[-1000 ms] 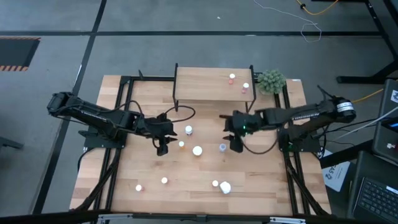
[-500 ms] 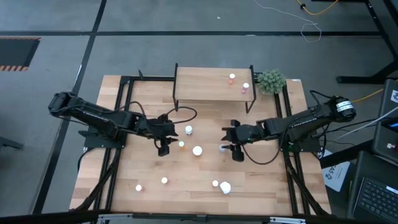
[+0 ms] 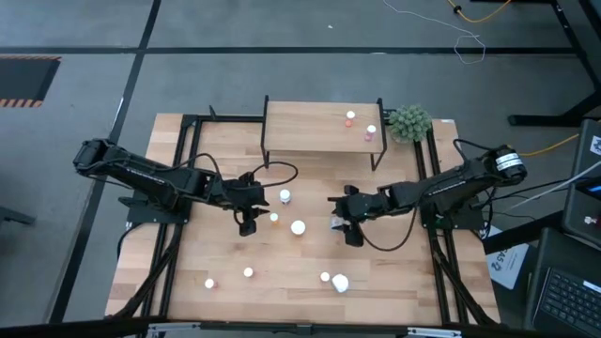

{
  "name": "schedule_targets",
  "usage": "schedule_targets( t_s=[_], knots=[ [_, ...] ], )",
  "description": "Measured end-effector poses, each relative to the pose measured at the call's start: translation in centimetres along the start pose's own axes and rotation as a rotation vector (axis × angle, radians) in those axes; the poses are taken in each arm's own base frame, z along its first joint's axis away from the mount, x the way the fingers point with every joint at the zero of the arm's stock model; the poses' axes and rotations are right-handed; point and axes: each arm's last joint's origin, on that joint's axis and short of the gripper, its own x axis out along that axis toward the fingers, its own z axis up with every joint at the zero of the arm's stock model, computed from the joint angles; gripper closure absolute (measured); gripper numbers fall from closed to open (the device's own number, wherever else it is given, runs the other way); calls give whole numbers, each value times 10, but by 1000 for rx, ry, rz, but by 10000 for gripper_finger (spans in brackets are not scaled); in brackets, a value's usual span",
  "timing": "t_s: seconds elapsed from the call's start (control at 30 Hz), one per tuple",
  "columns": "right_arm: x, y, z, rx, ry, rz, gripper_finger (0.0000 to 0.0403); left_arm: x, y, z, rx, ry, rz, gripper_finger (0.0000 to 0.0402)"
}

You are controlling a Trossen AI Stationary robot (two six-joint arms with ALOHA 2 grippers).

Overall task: Pick and place medicine bottles onto shelf by color
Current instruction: Put the transparent pill bottle on the shelf

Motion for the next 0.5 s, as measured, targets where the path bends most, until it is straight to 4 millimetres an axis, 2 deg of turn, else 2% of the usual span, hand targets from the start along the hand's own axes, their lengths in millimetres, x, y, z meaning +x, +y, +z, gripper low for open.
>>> schedule_targets(
  t_s=[0.17,0.5],
  knots=[
    [9,0,-4,-7,34,-7,142,0,0,0,0,2,1,306],
    [26,-1,-16,-38,123,-25,145,0,0,0,0,0,0,306]
  ],
)
